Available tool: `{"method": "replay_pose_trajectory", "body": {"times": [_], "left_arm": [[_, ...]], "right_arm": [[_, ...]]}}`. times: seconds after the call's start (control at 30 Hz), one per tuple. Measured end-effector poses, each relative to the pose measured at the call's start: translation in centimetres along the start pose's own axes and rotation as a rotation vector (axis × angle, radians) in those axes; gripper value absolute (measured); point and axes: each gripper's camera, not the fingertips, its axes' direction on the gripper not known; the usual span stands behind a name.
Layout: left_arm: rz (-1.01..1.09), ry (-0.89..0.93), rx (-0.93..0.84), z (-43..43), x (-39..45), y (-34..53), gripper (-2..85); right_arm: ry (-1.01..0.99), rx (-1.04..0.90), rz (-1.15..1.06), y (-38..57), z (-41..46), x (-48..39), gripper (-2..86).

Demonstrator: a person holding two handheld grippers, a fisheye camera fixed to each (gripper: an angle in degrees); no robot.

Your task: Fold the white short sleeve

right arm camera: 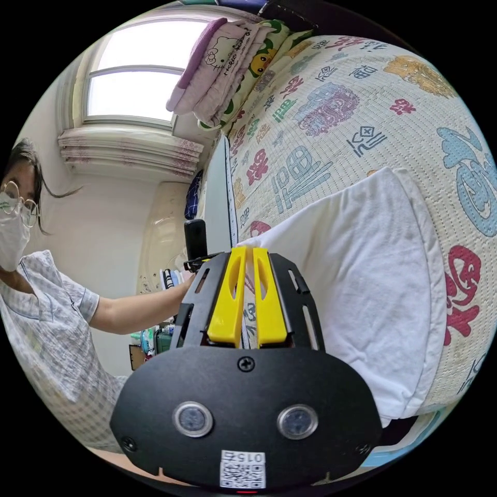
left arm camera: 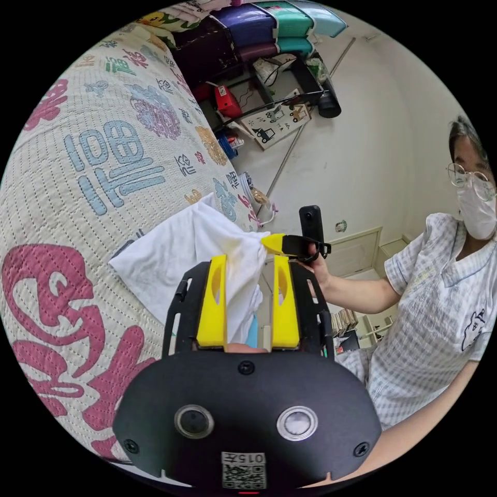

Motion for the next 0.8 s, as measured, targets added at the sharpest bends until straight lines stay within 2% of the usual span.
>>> {"method": "replay_pose_trajectory", "body": {"times": [0.17, 0.27, 0.4, 0.57, 0.67, 0.8], "left_arm": [[-0.077, -0.007, 0.034, -0.7, -0.7, 3.2, 2.3], [-0.152, -0.036, 0.128, -1.9, -0.4, 5.7, 0.6], [-0.058, -0.137, 0.235, -4.7, 3.5, 8.9, -0.1], [0.060, -0.178, 0.531, -14.3, 9.8, 16.9, -0.3], [0.110, -0.328, 0.595, -20.2, 13.7, 22.7, -0.4], [0.118, -0.440, 0.673, -26.3, 17.5, 30.7, -0.4]], "right_arm": [[0.020, 0.011, 0.012, 1.7, -2.1, -3.4, 1.4], [0.021, 0.044, 0.003, 2.5, -4.1, -5.6, 1.1], [0.048, 0.116, -0.095, 3.2, -8.9, -10.0, 0.9], [0.107, 0.238, -0.282, 4.5, -16.0, -17.7, 0.7], [0.151, 0.252, -0.383, 5.7, -16.2, -21.1, 0.6], [0.079, 0.232, -0.429, 7.0, -12.8, -22.3, 0.6]]}}
